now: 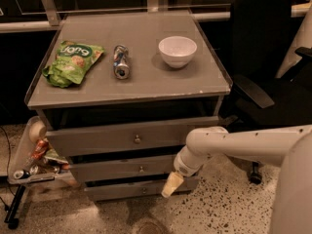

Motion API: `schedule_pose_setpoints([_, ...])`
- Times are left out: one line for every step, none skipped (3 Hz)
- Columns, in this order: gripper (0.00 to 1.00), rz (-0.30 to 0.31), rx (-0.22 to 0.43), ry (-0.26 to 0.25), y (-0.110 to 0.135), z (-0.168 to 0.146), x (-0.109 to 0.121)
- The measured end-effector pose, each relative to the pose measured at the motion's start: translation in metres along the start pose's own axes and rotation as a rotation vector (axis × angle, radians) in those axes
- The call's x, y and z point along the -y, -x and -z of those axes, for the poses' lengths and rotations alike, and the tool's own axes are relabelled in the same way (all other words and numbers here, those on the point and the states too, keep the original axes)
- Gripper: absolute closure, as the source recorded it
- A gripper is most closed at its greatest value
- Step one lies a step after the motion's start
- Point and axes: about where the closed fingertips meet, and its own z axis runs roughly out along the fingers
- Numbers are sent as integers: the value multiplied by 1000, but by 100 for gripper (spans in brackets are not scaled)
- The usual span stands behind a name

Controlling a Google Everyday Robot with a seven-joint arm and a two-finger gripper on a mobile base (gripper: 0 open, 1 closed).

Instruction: Open middle drawer

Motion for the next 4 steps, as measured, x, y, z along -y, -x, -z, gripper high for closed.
schedule_pose_setpoints([0, -2, 5, -20, -1, -15, 22])
schedule_pose_setpoints([0, 0, -1, -37, -2, -27, 42])
schedule_pose_setpoints([0, -6, 6, -58, -4, -33, 59])
schedule_pose_setpoints([0, -13, 13, -82, -4, -45, 78])
